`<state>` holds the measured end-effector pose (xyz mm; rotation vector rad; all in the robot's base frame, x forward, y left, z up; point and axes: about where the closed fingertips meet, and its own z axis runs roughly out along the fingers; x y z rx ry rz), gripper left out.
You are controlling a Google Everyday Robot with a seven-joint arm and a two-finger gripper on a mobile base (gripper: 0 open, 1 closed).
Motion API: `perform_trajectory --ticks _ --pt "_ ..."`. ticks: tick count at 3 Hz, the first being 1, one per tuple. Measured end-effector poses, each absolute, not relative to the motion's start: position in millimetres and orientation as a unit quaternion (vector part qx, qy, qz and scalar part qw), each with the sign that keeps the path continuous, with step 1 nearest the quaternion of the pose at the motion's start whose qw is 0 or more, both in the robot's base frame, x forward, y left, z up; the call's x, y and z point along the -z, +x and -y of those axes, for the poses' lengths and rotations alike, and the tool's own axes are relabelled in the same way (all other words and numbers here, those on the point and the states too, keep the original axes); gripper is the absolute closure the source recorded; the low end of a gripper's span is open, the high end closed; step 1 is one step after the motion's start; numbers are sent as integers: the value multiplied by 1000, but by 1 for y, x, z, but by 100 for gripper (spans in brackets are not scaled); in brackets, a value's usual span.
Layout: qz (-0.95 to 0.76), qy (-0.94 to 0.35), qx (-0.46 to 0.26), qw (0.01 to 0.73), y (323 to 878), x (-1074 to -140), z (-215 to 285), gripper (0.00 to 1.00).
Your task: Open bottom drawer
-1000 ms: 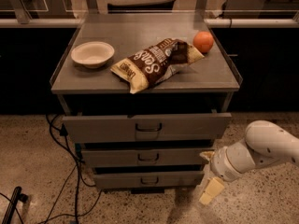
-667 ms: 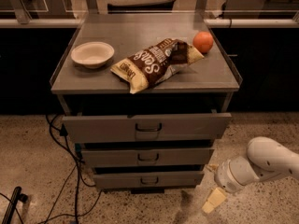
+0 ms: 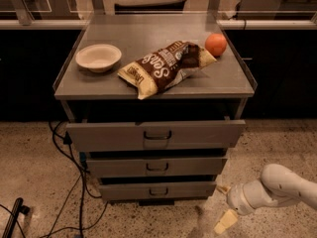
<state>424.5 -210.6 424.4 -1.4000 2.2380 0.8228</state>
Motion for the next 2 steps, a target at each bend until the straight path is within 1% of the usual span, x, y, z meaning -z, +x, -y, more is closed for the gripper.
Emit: perform_trajectory --ticks 1,2 --pt "-743 -567 -312 173 420 -405 164 0" --pt "-703 -612 -323 166 421 -391 140 0"
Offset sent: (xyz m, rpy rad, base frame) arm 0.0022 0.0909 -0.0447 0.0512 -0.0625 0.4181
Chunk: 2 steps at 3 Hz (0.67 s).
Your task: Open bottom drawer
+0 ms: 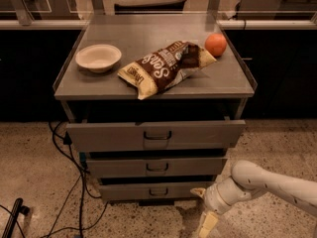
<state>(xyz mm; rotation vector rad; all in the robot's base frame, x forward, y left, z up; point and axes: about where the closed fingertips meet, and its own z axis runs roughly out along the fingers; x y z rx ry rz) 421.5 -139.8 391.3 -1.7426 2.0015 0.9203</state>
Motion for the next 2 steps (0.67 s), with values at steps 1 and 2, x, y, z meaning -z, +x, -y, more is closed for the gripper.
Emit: perform_trajectory --ticks 1,2 --pt "-703 -612 -323 166 421 -391 140 0" --pt "-710 -610 -317 153 427 -375 134 0"
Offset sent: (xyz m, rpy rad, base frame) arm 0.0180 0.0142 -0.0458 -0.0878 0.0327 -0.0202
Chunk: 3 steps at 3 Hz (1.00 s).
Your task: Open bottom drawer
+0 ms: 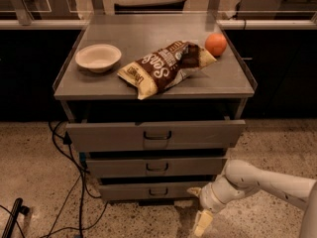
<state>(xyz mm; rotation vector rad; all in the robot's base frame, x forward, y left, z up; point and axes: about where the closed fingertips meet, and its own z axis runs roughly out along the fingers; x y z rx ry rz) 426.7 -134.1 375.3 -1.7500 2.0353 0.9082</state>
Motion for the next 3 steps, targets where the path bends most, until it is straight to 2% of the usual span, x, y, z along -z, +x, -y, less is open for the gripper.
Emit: perform_trajectory --ticks 1,3 --pt "-729 -599 -300 144 441 -345 135 0" --pt "-740 -580 -278 200 480 -303 147 0"
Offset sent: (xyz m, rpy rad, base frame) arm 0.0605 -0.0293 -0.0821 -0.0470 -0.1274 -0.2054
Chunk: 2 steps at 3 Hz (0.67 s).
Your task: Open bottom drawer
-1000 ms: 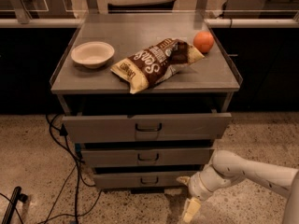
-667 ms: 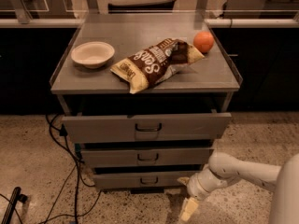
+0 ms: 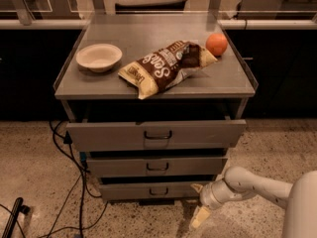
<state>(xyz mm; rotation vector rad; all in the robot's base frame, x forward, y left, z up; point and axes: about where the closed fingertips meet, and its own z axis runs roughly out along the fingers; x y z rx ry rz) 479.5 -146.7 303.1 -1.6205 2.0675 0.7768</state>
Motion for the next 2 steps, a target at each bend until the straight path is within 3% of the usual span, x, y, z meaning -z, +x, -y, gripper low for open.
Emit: perform_trajectory --ticks 2 --pt "-711 -586 -281 270 516 -279 140 0"
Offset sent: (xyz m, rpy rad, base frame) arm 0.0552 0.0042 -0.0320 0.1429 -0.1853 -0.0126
